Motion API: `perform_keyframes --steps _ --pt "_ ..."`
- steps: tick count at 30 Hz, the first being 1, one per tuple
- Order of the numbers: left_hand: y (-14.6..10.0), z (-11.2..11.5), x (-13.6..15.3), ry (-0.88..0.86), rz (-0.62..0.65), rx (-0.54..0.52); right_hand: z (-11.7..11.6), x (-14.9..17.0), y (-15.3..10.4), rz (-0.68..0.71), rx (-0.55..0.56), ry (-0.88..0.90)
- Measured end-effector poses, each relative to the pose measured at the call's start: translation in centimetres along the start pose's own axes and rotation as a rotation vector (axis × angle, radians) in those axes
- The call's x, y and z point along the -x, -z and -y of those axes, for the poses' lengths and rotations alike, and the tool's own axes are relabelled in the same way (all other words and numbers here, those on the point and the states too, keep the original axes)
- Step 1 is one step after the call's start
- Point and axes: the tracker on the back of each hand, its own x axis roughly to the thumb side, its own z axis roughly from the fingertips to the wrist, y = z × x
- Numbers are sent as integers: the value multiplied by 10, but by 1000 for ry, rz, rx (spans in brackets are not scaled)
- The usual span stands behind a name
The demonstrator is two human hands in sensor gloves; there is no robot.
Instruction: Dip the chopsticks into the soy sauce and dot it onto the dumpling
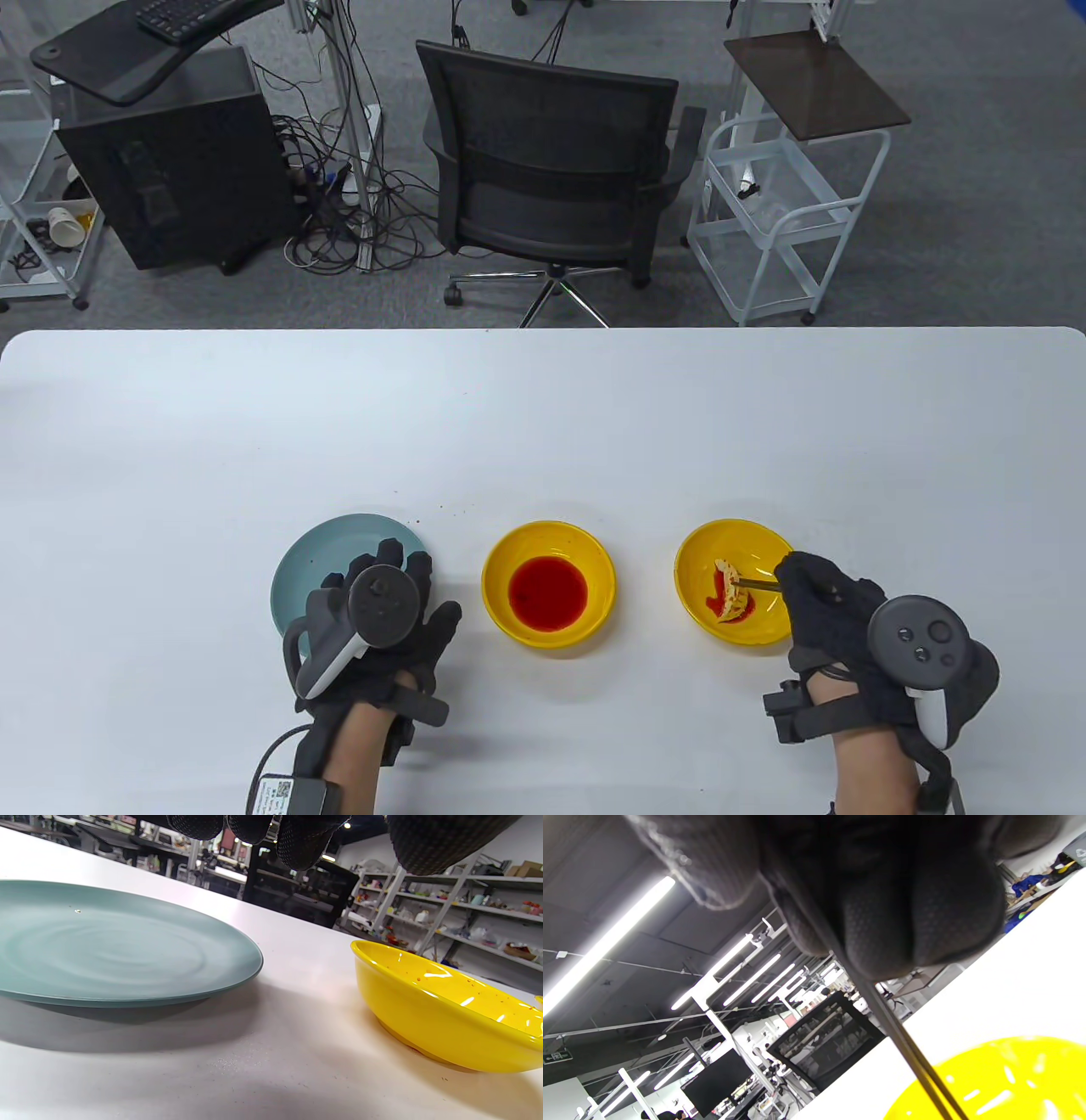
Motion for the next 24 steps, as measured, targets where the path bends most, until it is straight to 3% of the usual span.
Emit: perform_keyframes --steps 6,10,15,19,24 --pt "-5 -4 -10 -38 41 -4 9 -6 -4 43 25 36" --pt "-16 -10 -28 -141 146 -62 8 -26 -14 212 67 89" --pt "-33 -13 -58 -366 327 -84 -16 -67 -39 570 20 77" --pt "-38 -3 -75 -629 432 46 -44 -96 -63 764 -27 40" --pt "-36 26 -87 -1042 471 398 -77 -124 -93 937 -75 -35"
